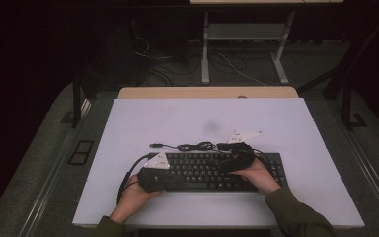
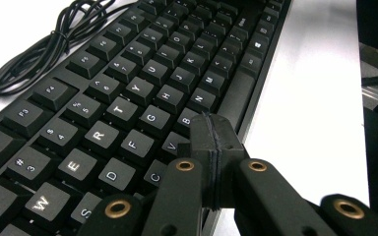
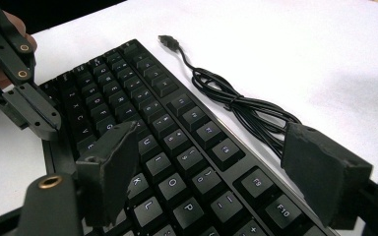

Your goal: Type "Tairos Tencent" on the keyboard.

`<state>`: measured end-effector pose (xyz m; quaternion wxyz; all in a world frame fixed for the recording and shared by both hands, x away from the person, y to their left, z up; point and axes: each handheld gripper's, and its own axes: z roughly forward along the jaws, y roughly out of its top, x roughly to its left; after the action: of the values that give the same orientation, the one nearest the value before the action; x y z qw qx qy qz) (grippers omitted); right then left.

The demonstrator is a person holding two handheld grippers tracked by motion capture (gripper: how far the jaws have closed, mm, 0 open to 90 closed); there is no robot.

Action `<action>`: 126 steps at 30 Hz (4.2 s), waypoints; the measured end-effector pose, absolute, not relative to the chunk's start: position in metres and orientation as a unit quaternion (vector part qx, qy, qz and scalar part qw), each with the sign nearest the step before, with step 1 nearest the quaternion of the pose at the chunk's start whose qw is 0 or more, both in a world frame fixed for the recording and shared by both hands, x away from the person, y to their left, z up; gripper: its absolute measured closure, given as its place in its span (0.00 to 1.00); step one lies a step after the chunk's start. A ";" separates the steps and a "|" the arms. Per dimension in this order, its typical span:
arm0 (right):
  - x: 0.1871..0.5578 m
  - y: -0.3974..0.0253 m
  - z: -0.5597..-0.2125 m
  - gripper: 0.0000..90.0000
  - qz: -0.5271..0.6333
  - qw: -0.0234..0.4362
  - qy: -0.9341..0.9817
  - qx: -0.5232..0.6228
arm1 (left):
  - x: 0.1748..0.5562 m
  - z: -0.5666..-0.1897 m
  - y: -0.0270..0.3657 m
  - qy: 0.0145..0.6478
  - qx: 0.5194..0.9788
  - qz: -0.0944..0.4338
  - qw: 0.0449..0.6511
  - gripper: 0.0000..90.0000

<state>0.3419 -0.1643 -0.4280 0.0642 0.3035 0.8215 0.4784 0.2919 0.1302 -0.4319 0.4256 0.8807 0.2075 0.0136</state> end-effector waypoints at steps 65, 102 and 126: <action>0.338 -0.169 -0.427 0.24 0.486 0.050 0.821 0.297 | 0.307 -0.426 0.141 0.260 0.852 0.051 0.451 0.47; 0.304 -0.207 -0.419 0.86 0.470 0.039 0.837 0.278 | 0.311 -0.432 0.136 0.275 0.847 0.065 0.450 0.23; 0.297 -0.214 -0.432 0.99 0.406 0.041 0.875 0.260 | 0.315 -0.431 0.126 0.273 0.848 0.070 0.449 0.22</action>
<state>0.2967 -0.2141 -0.4321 0.0409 0.2596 0.8752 0.4062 0.3148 0.1262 -0.4313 0.4487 0.8480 0.2732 0.0695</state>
